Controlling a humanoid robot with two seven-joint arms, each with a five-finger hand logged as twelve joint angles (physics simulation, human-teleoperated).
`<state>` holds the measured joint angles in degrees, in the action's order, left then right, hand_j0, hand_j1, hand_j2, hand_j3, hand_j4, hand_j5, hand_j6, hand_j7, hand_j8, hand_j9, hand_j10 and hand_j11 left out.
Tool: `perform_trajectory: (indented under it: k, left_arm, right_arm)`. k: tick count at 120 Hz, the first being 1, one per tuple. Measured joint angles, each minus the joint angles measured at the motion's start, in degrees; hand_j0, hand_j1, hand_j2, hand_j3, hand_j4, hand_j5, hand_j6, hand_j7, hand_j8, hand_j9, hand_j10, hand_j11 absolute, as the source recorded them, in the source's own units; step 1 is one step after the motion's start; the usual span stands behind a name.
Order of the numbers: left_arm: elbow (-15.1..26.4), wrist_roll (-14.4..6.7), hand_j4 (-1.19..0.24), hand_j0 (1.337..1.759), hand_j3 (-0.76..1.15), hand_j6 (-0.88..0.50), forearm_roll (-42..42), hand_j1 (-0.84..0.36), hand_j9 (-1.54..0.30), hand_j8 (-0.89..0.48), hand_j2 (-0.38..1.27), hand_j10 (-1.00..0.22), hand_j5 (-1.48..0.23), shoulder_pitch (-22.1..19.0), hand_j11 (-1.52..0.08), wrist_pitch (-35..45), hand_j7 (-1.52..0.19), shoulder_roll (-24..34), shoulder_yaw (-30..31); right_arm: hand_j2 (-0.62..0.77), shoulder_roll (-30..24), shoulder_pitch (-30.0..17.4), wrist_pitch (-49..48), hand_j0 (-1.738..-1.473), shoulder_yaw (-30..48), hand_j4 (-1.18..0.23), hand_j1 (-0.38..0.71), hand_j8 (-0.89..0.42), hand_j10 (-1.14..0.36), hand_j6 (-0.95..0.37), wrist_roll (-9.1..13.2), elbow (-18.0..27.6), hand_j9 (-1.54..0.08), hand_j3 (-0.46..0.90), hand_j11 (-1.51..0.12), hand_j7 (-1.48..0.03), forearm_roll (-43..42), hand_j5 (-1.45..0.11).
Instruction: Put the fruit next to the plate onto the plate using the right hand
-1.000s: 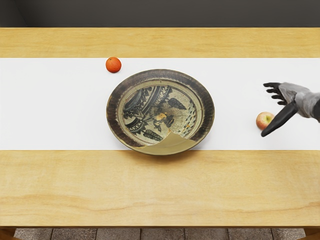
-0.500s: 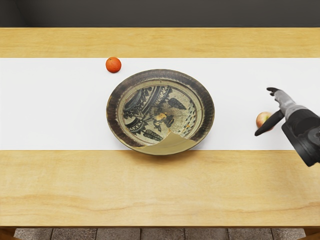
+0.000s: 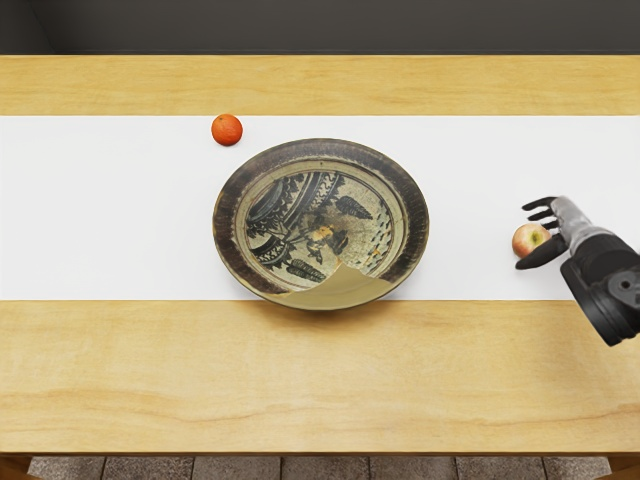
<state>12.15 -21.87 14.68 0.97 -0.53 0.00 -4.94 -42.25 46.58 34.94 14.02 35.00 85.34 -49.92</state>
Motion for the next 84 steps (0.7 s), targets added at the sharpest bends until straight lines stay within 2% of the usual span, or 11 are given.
perform_trajectory:
  k: [23,44,66,84]
  left_arm:
    - [0.0,0.0,0.0,1.658,0.0,0.0,0.0,0.35,0.0,0.0,0.0,0.0,0.0,0.0,0.0,0.0,0.0,0.0,0.0]
    - [0.0,0.0,0.0,1.658,0.0,0.0,0.0,0.35,0.0,0.0,0.0,0.0,0.0,0.0,0.0,0.0,0.0,0.0,0.0]
    - [0.0,0.0,0.0,1.658,0.0,0.0,0.0,0.35,0.0,0.0,0.0,0.0,0.0,0.0,0.0,0.0,0.0,0.0,0.0]
    - [0.0,0.0,0.0,1.658,0.0,0.0,0.0,0.35,0.0,0.0,0.0,0.0,0.0,0.0,0.0,0.0,0.0,0.0,0.0]
  right_arm:
    - [-0.08,0.0,-0.3,0.0,-1.658,0.0,-0.46,0.19,-0.43,-0.46,-0.46,0.0,0.1,-0.59,0.0,-0.59,-0.59,-0.1,-0.59]
    - [-0.07,0.0,-0.9,-0.1,-1.65,0.2,-0.56,0.23,-0.34,-0.55,-0.38,-0.1,0.3,-0.72,0.0,-0.72,-0.71,-0.7,-0.7]
    - [-0.04,0.1,-1.1,0.0,-1.642,0.3,-0.62,0.27,-0.27,-0.49,-0.3,0.0,0.5,-0.85,0.0,-0.86,-0.83,-0.6,-0.82]
    - [0.16,0.0,-1.1,0.1,-1.644,0.4,-0.7,0.27,-0.33,-0.57,-0.38,0.0,0.7,-0.91,0.0,-0.92,-0.9,-0.3,-0.87]
